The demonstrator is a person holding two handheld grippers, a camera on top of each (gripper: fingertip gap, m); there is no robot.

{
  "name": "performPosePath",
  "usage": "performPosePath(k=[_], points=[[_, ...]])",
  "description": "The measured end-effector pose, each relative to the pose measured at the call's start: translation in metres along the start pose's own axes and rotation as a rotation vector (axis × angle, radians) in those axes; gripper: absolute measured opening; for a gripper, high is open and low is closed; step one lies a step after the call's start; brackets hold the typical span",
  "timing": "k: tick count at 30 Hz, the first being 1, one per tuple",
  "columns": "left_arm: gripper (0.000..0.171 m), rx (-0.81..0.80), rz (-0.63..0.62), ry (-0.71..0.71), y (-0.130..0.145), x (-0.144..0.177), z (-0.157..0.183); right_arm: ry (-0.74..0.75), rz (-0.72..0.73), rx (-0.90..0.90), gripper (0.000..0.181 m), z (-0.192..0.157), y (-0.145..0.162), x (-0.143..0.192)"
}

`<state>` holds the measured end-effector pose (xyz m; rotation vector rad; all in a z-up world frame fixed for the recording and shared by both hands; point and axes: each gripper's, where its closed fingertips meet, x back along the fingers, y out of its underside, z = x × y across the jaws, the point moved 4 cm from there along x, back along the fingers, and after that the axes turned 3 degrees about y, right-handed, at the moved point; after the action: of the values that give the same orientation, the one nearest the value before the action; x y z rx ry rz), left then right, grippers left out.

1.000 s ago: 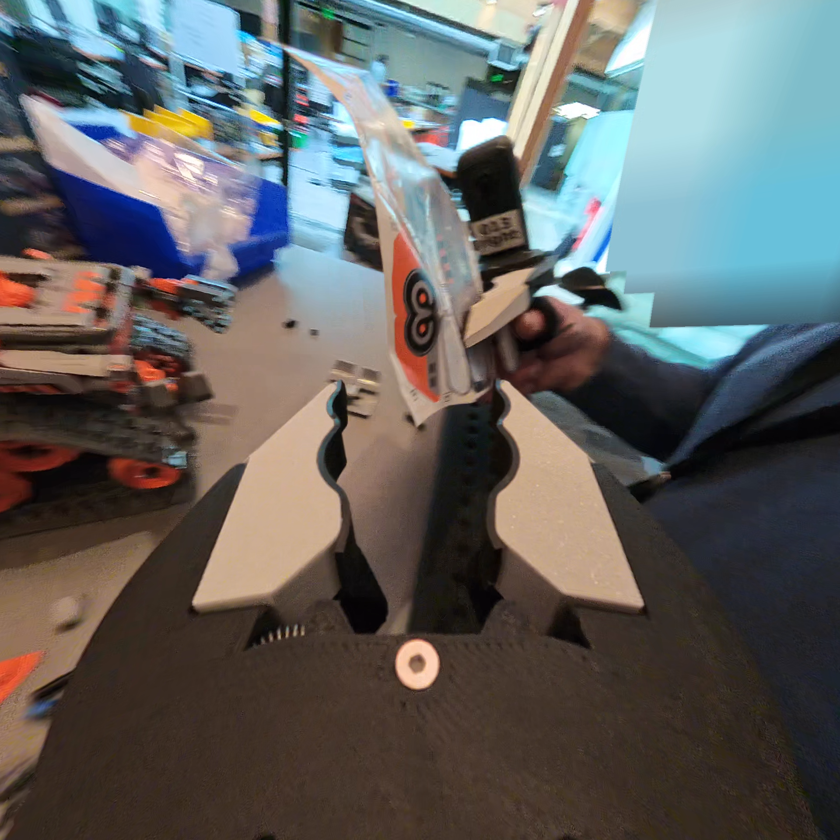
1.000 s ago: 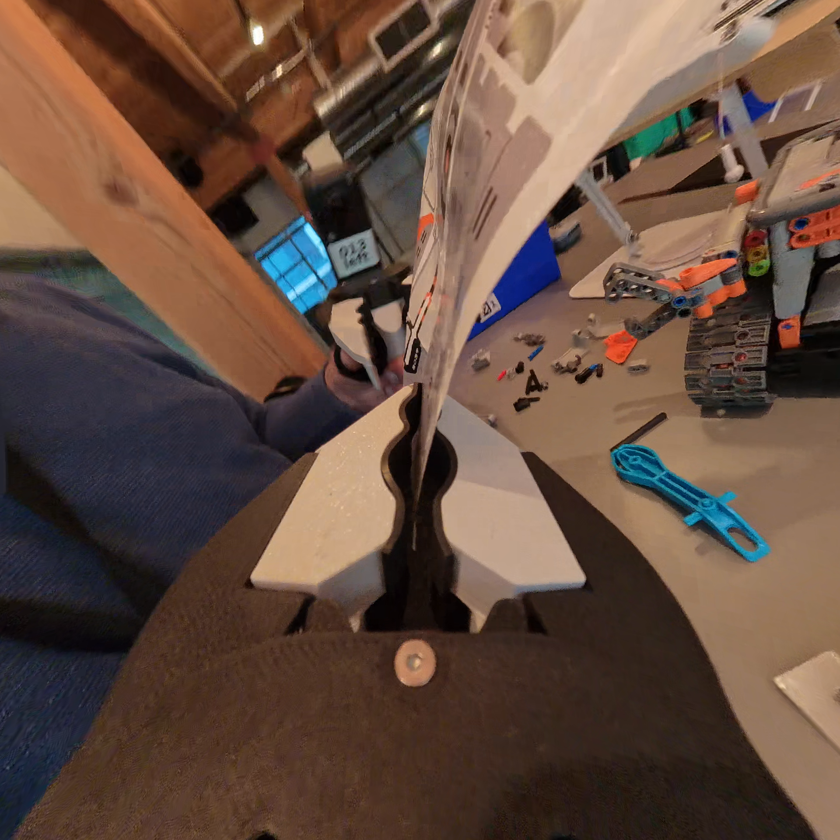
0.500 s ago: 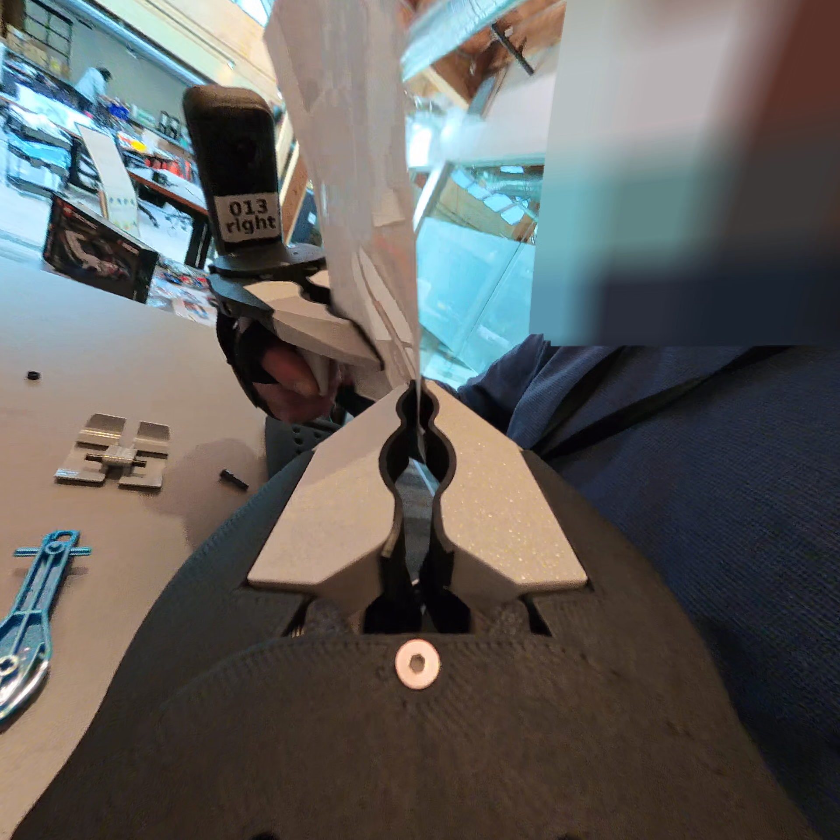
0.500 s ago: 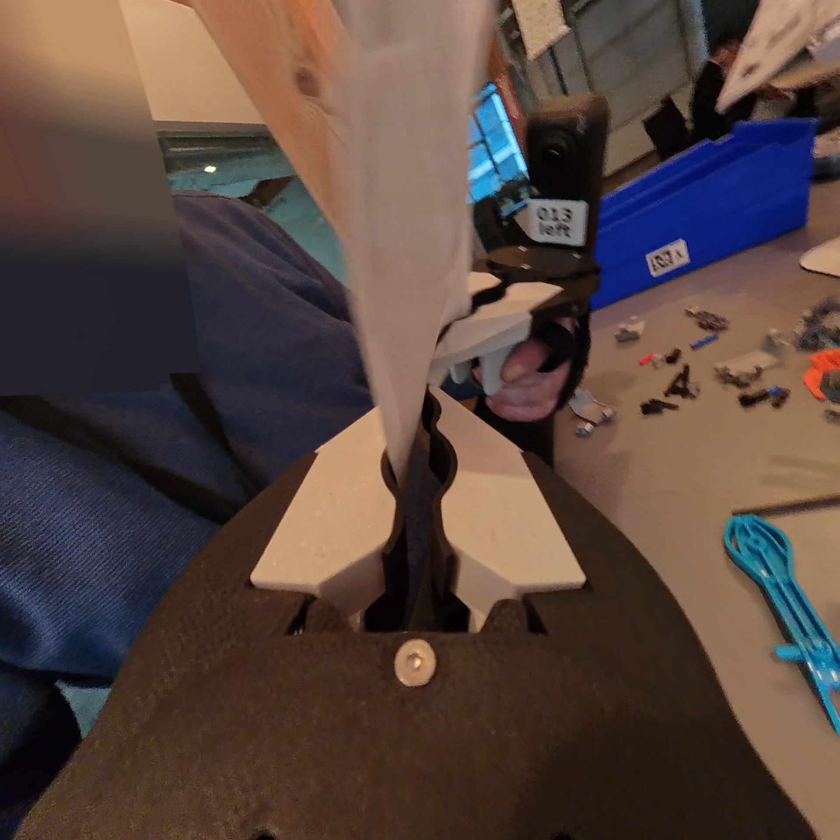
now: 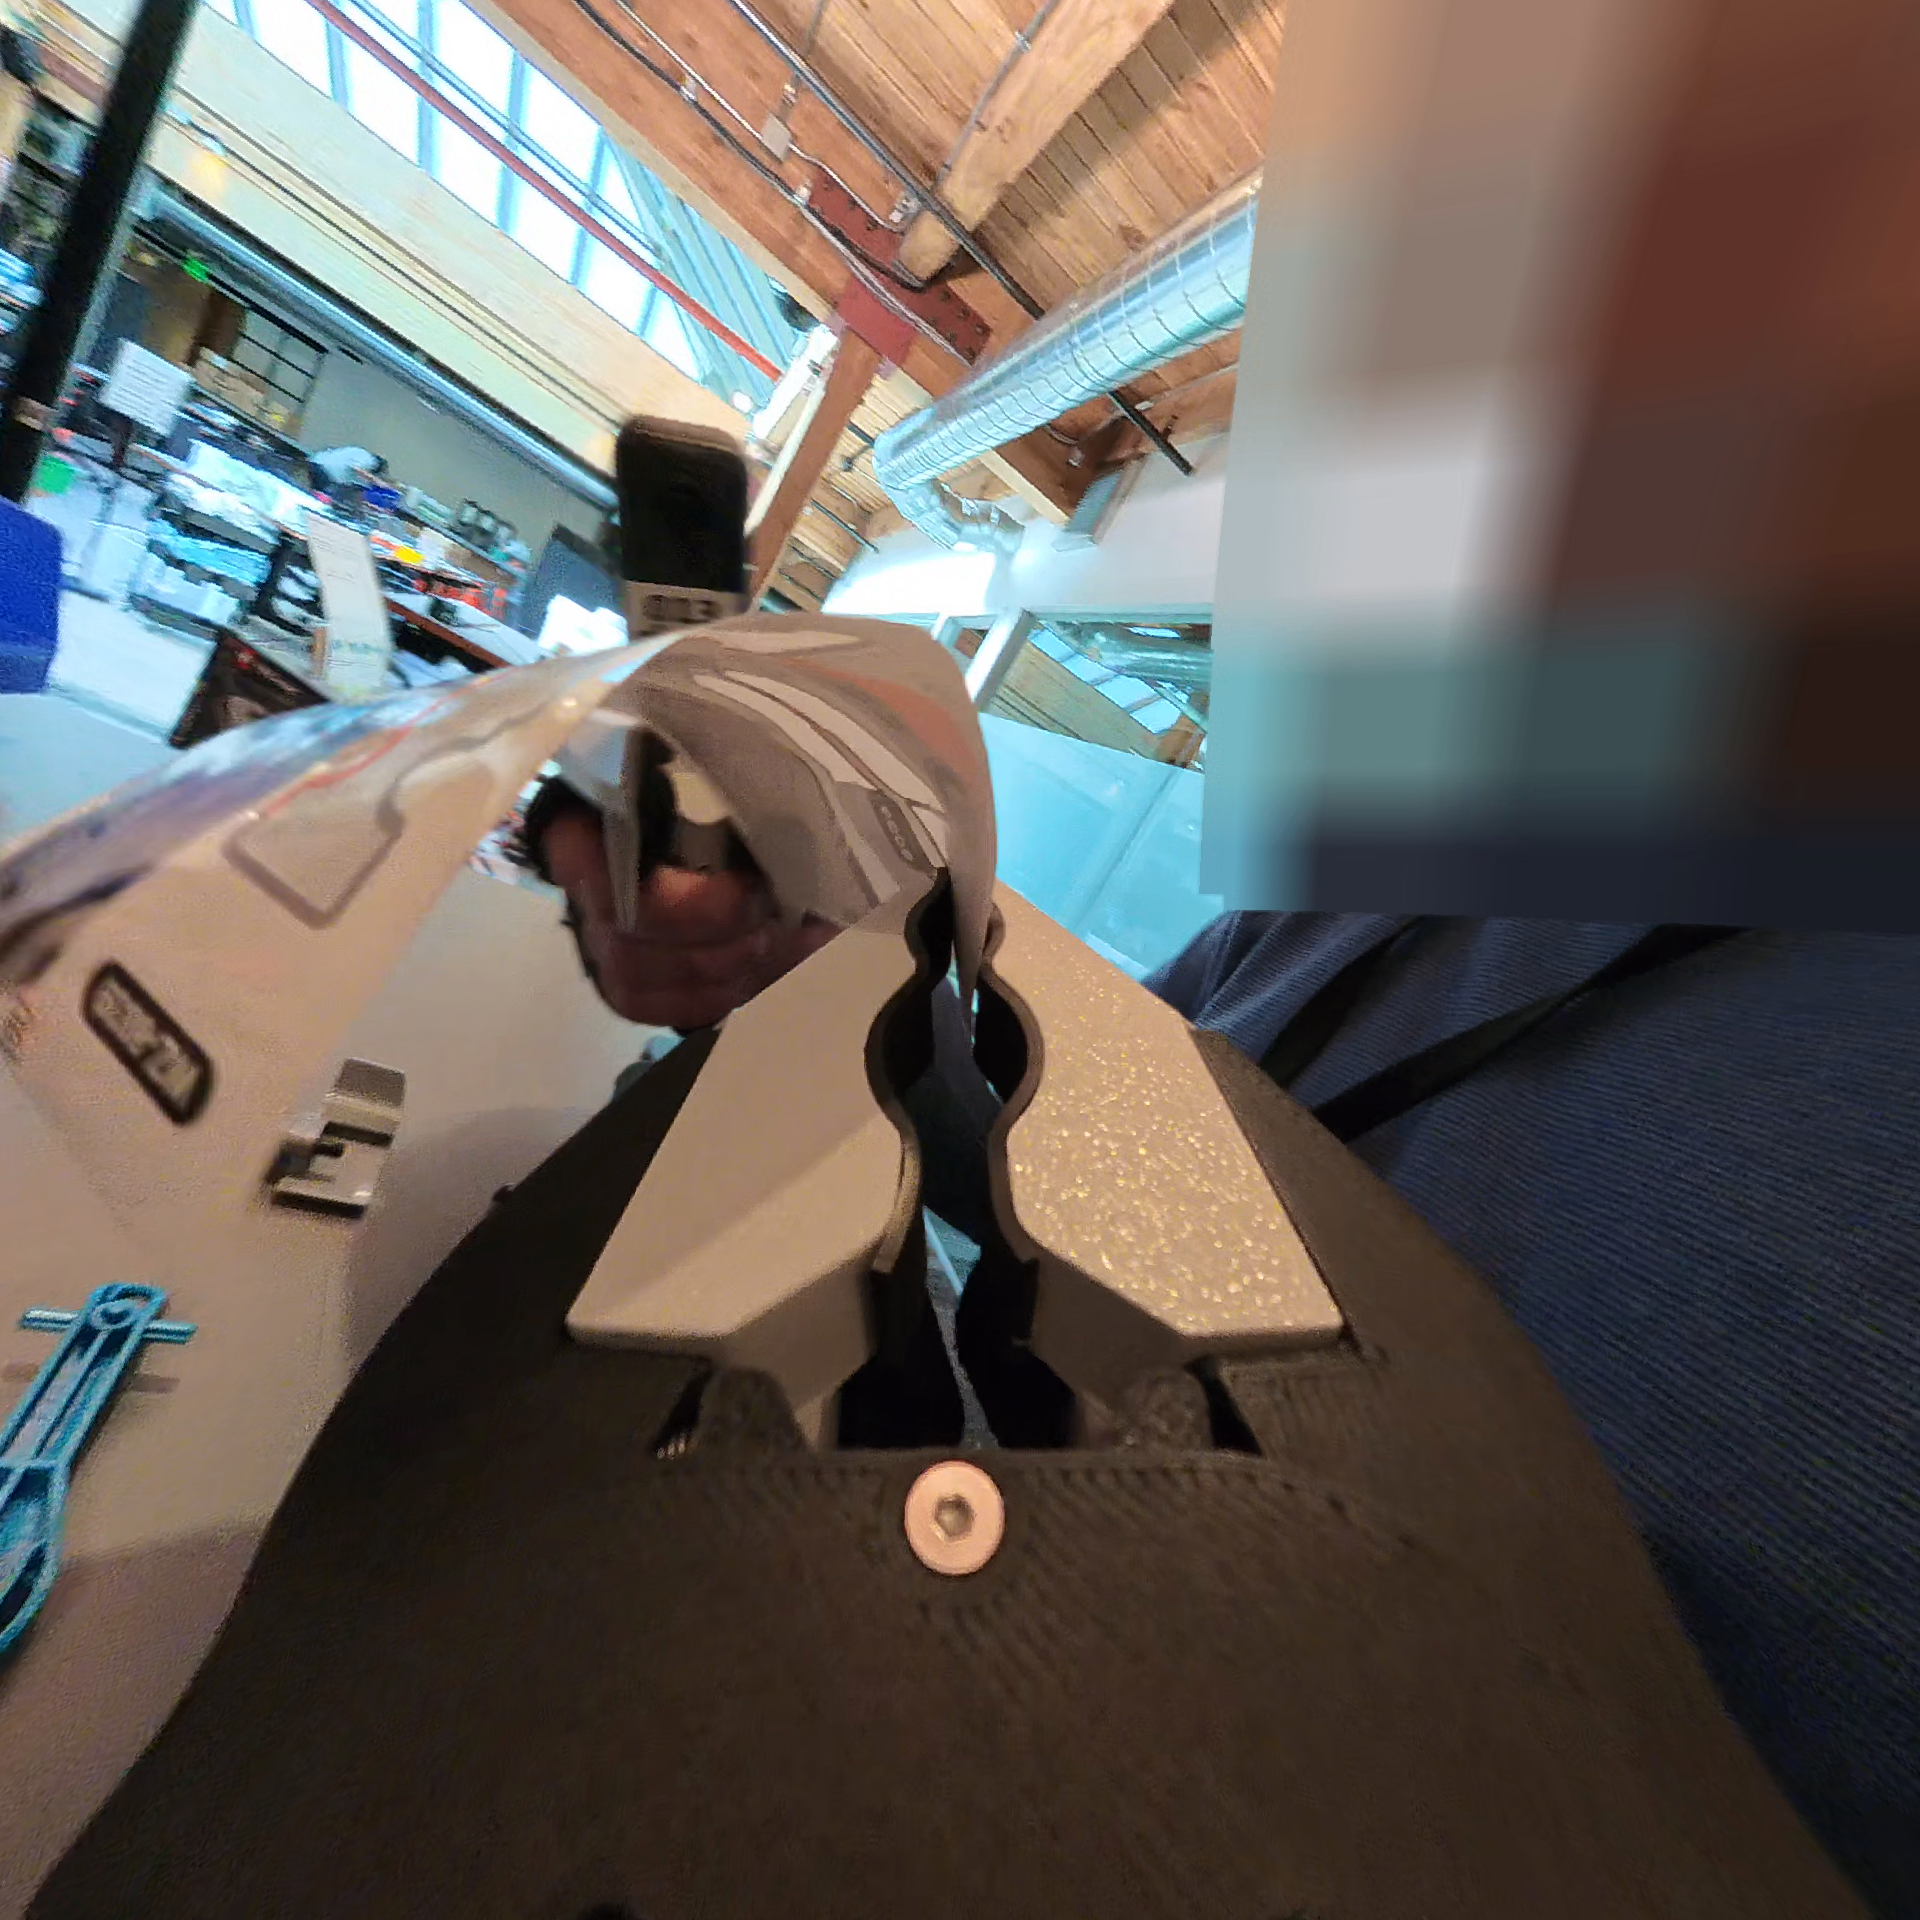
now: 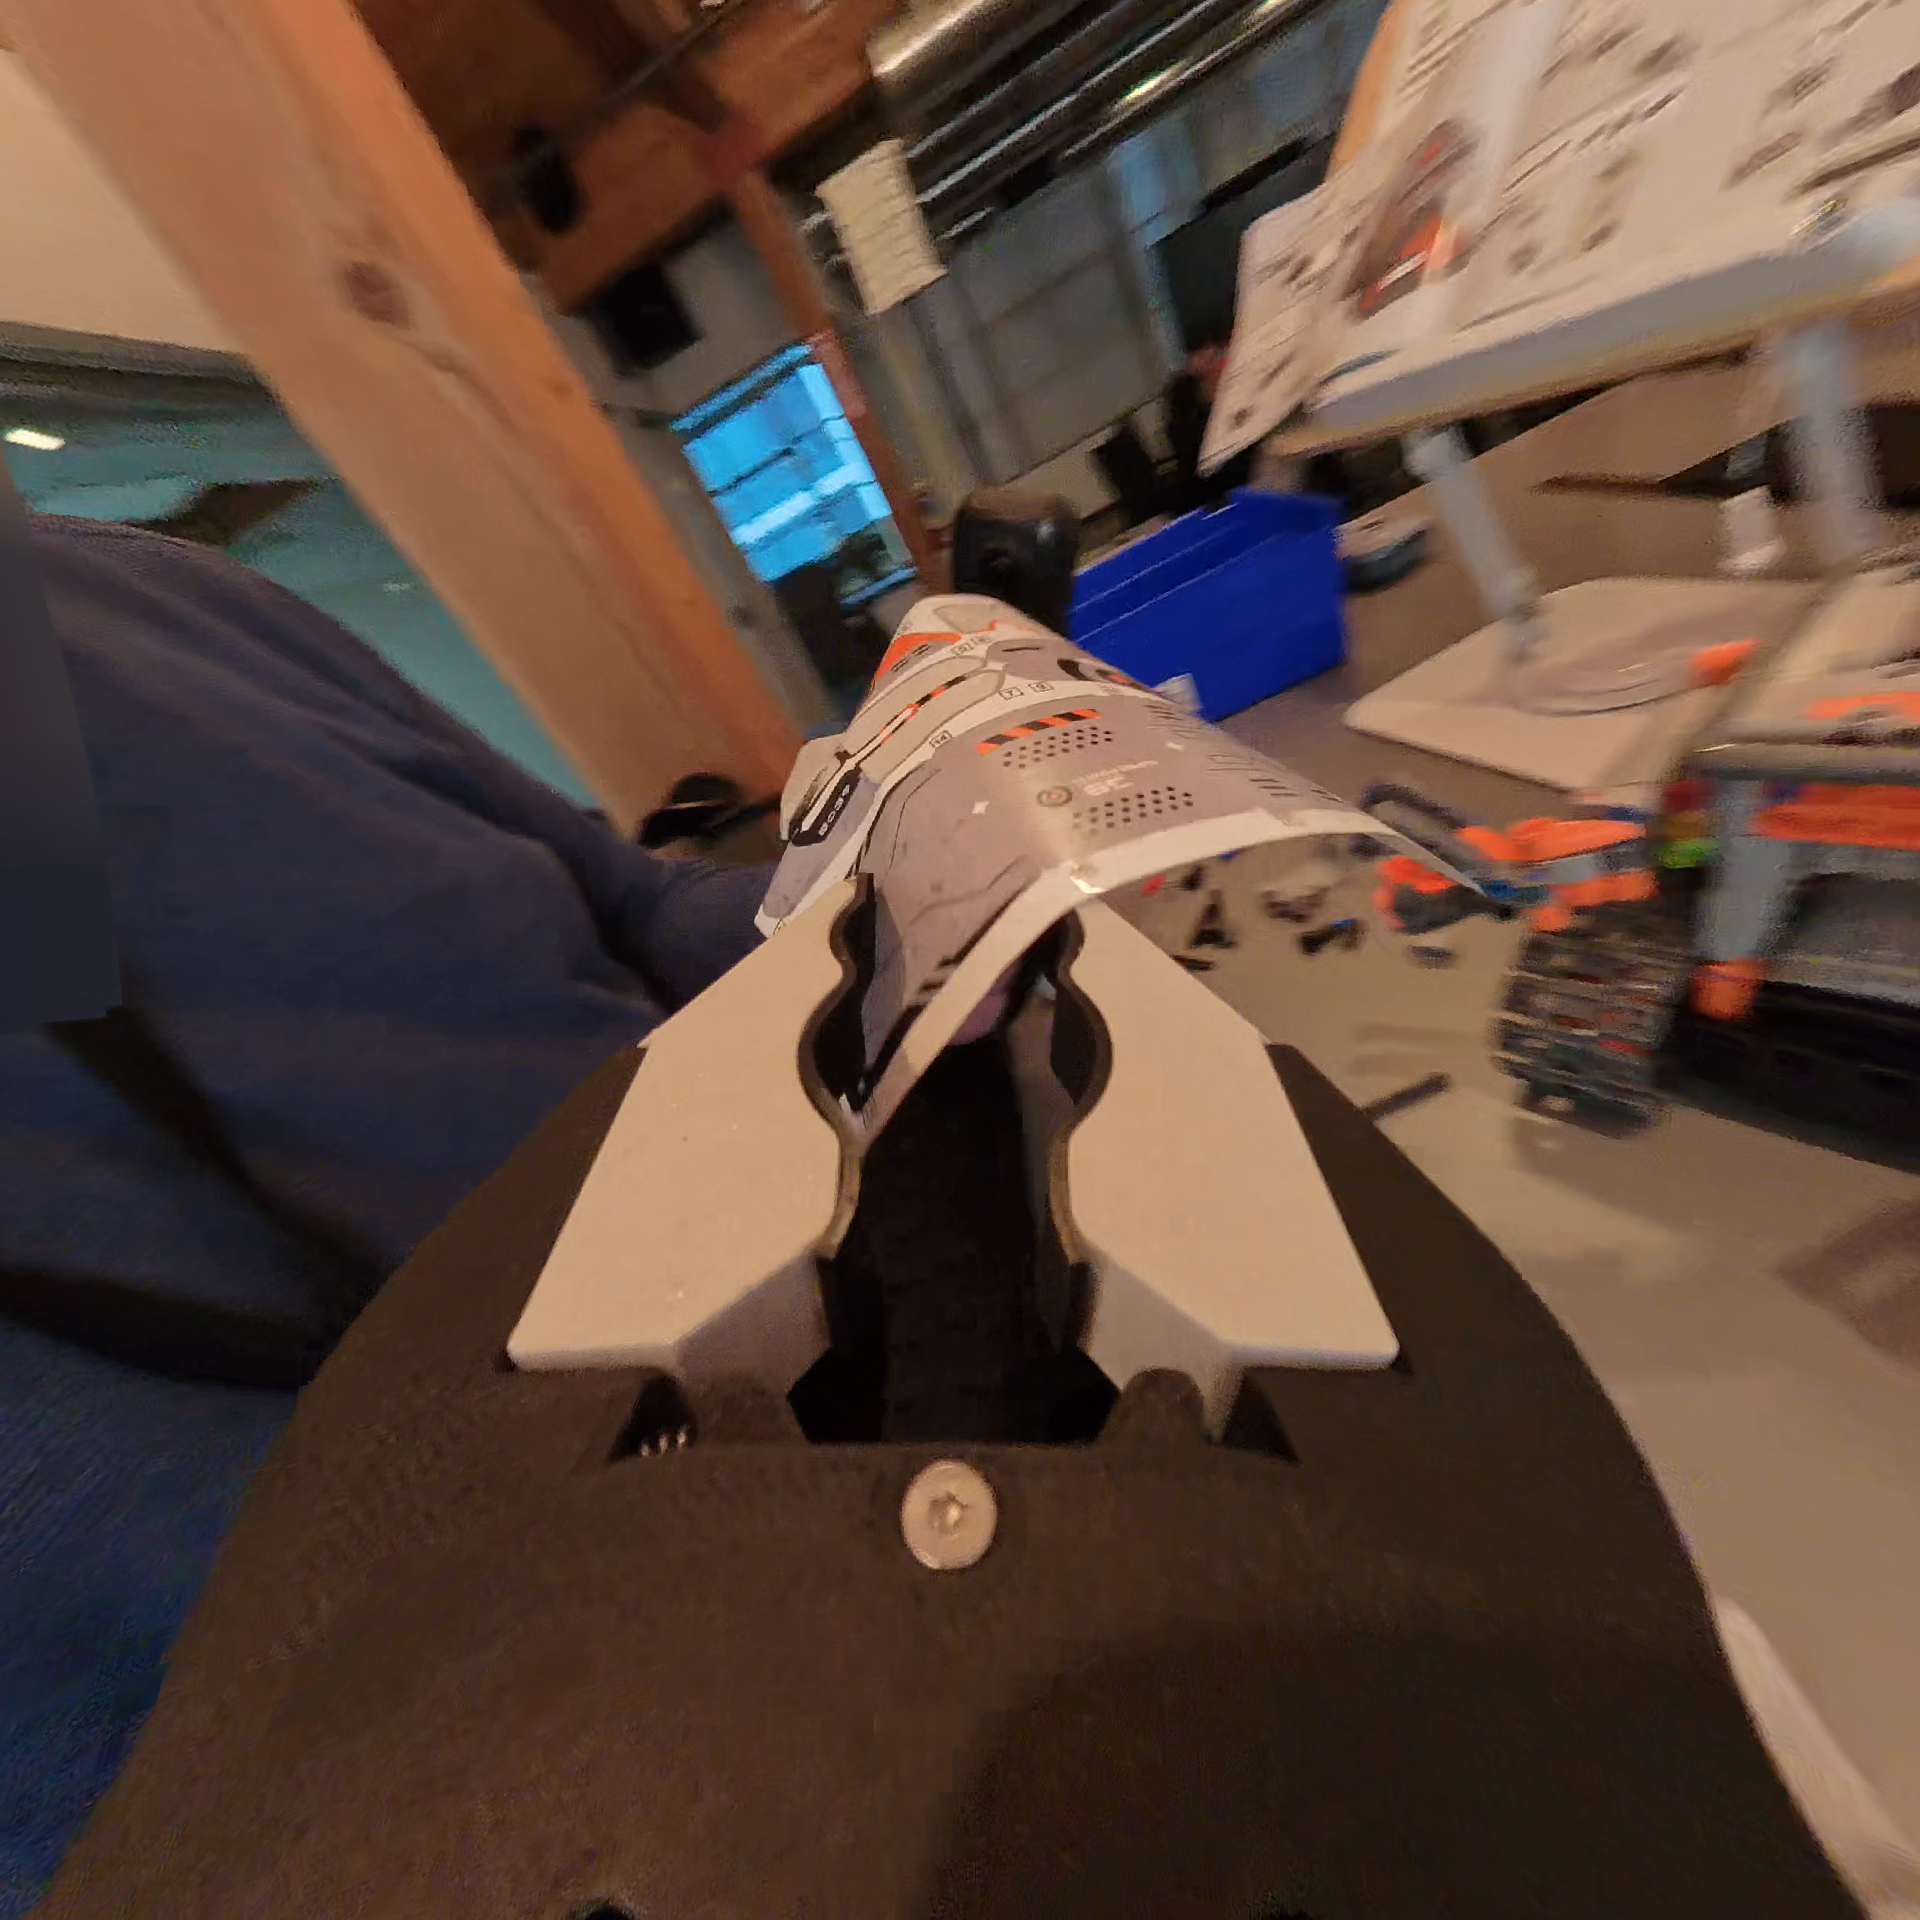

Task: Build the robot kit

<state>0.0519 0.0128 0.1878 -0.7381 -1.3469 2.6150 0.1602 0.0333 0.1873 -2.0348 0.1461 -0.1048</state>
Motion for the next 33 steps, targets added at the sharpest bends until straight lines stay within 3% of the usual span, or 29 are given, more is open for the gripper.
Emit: performPosePath(k=[4, 7, 9, 16, 27, 33], points=[[0.0, -0.022, 0.039, -0.059, -0.005, 0.007, -0.006, 0.252, 0.023, 0.244, 0.028, -0.025, -0.014, 0.021], [0.0, -0.053, 0.047, -0.112, -0.007, 0.006, -0.01, 0.552, 0.022, 0.418, 0.025, -0.032, -0.023, 0.037], [0.0, -0.072, 0.051, -0.118, -0.008, 0.003, -0.009, 0.584, 0.097, 0.472, 0.022, -0.048, -0.028, 0.041], [0.0, -0.135, 0.022, -0.039, 0.001, -0.018, -0.002, 0.404, 0.065, 0.313, 0.034, -0.043, 0.006, -0.009], [0.0, -0.257, -0.007, 0.093, 0.001, -0.028, 0.016, -0.063, 0.228, -0.005, 0.022, -0.058, 0.011, -0.02], [0.0, -0.273, 0.018, 0.13, -0.001, -0.03, 0.017, -0.051, 0.266, 0.046, 0.017, -0.062, 0.01, -0.021]])
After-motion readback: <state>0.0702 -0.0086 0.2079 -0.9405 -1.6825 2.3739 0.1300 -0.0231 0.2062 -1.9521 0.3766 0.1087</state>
